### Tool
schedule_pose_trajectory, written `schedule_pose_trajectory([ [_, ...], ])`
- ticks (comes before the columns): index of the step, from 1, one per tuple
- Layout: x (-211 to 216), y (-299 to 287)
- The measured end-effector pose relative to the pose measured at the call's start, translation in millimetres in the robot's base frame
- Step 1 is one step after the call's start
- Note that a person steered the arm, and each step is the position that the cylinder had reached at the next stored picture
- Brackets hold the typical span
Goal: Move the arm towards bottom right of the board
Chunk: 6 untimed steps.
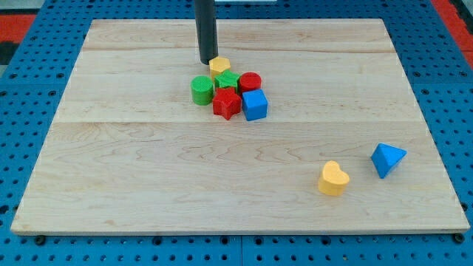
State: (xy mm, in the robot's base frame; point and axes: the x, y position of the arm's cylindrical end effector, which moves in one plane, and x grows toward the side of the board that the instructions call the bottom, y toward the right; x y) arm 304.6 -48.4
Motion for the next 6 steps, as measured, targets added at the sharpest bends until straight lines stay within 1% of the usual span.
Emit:
schedule_pose_trajectory([
  [1, 0.0, -28.8],
  [2, -15.6, 27.2],
  [3, -12.1, 120.0],
  [4, 58.9, 169.0],
  [5, 111.5, 208.4],
  [6, 172.7, 235.3],
])
